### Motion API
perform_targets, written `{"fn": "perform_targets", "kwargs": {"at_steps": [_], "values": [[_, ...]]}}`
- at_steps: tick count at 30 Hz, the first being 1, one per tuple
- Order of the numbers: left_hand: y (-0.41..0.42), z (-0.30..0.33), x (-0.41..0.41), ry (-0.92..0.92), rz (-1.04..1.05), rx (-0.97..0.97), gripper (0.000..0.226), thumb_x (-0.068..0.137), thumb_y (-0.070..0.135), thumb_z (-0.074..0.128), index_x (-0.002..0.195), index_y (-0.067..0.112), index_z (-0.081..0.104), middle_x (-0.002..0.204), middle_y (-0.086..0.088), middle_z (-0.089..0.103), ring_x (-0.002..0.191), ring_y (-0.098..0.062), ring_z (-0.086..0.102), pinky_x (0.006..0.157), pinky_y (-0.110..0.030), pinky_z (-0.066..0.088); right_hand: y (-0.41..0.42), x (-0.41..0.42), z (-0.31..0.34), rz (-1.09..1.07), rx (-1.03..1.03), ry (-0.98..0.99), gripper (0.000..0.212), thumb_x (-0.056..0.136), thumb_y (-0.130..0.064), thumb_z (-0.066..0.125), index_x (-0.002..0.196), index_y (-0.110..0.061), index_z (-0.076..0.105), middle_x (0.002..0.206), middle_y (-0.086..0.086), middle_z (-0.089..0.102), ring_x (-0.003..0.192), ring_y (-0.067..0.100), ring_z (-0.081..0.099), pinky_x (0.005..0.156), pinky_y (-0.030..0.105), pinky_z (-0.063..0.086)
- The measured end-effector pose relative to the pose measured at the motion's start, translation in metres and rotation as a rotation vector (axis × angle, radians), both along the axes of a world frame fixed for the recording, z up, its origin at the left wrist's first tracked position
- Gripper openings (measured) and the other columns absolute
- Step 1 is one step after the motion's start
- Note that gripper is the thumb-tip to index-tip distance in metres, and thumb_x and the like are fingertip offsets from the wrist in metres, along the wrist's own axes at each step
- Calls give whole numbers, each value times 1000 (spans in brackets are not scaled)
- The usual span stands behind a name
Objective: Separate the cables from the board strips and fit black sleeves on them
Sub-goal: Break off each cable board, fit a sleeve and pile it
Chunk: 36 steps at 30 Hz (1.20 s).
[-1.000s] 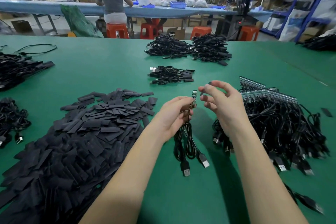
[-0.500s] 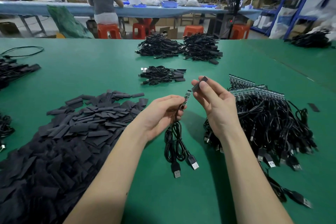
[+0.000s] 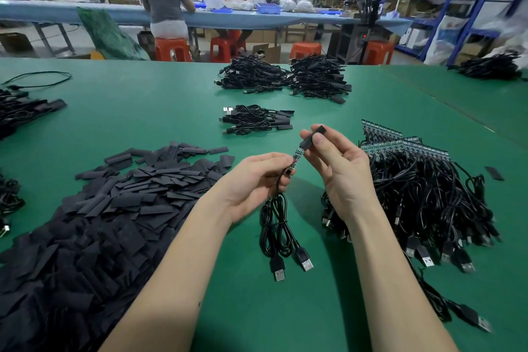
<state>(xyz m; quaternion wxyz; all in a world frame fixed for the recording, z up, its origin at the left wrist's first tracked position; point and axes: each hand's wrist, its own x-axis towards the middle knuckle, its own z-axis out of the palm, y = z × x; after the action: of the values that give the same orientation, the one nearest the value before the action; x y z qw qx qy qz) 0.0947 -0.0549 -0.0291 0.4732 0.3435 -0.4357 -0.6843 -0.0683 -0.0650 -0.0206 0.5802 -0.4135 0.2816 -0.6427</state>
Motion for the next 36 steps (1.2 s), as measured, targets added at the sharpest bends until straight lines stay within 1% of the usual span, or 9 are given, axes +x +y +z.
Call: {"fn": "perform_targets", "kwargs": {"at_steps": [5,9,15,18,22,25,29,34,36], "values": [[0,0,4,-47,-29,-48,9,88,14,65,96,9,64,73,0,64,61,-8,54,61,-17,48,0,-8,-1,122,10,66,18,89,-10,67,106,-10,72,102,10,78,88,12,72,77,20,57],[2,1,7,-87,-63,-90,16,81,19,69,93,10,66,73,1,64,61,-7,54,61,-16,47,0,-13,0,214,13,115,24,84,-16,69,107,-11,73,104,12,77,91,14,73,76,21,57],[3,2,8,-143,-53,-120,3,93,10,63,92,9,65,72,2,64,60,-5,54,61,-15,47,0,-24,1,296,-17,164,26,87,-14,68,113,-11,70,111,15,75,92,15,72,80,22,57],[3,2,7,-194,-49,-131,7,97,8,61,92,9,66,73,2,65,61,-5,54,61,-14,47,1,-26,0,287,-28,196,26,83,-14,72,109,-12,73,108,11,76,96,14,71,82,21,56],[2,2,7,-199,-65,-135,4,95,11,64,92,9,67,74,2,65,61,-5,55,62,-15,48,1,-24,0,264,19,166,20,79,-10,71,99,-12,76,101,9,77,91,12,72,79,19,56],[2,1,9,-224,-75,-137,5,92,14,66,92,9,68,75,3,66,63,-6,55,63,-15,48,2,-25,0,275,39,175,22,78,-10,71,101,-9,73,100,9,77,91,13,73,79,19,56],[1,1,11,-305,-67,-179,8,95,11,65,90,10,71,76,2,68,64,-8,55,65,-16,49,2,-28,1,277,34,230,25,78,-10,72,103,-5,72,101,12,77,92,14,73,80,20,56],[2,2,10,-264,-111,-186,8,92,18,67,89,15,74,78,2,67,66,-9,54,66,-16,48,4,-27,-1,321,21,240,18,79,-7,72,94,-12,78,101,14,77,90,16,74,81,21,57],[1,2,8,-259,-84,-189,9,90,21,69,92,14,73,79,2,67,68,-9,56,67,-17,49,4,-25,-1,307,27,218,17,77,-8,74,93,-12,78,100,14,78,89,16,74,80,21,57]]}}
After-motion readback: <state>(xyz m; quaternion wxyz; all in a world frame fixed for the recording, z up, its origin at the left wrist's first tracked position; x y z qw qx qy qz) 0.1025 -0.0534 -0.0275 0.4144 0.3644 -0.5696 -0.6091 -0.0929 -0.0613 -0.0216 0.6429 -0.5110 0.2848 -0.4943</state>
